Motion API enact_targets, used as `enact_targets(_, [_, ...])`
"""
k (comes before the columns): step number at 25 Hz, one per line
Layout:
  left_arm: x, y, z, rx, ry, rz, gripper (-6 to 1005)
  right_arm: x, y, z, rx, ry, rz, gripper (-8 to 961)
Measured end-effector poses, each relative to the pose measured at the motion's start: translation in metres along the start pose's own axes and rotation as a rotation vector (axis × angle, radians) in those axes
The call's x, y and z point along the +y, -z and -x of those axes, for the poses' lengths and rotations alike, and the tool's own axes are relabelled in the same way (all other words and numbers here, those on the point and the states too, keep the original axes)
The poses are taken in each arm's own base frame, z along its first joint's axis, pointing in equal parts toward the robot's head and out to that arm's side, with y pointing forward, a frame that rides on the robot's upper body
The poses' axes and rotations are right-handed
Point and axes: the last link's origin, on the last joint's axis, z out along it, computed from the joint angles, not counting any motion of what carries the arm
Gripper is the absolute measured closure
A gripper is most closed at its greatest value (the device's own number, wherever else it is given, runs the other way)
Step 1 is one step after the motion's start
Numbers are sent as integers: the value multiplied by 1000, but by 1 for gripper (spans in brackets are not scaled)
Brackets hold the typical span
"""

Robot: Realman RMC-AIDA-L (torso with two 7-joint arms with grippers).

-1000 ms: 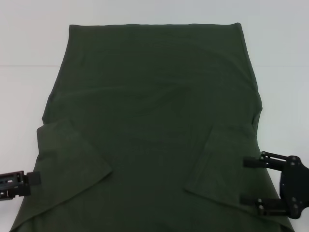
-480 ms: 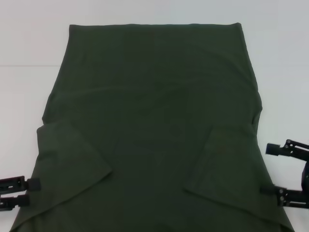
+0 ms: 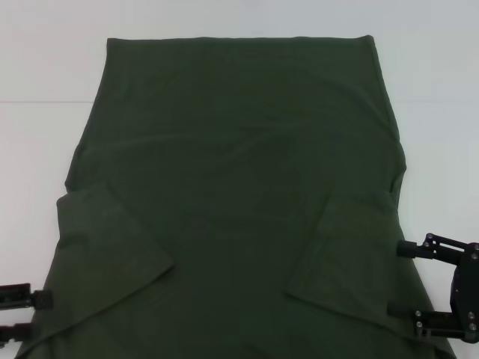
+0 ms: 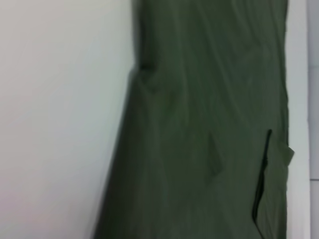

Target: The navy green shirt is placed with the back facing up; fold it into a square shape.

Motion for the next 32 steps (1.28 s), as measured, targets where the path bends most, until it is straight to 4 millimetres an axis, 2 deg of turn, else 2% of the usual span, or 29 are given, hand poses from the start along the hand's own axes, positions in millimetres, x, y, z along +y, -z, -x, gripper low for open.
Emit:
enact_targets(6, [-8,15,5,-39,147,-64,156,-1,-1,-3,11,-5,-8,105])
enact_targets(10, [-8,18,7,-43,158,-57,156,-2,-4,-4,19,-3,-4,106])
enact_targets(32, [-23,2,0,-11,67,-163,157,-3,-8,-5,23,14,-2,107])
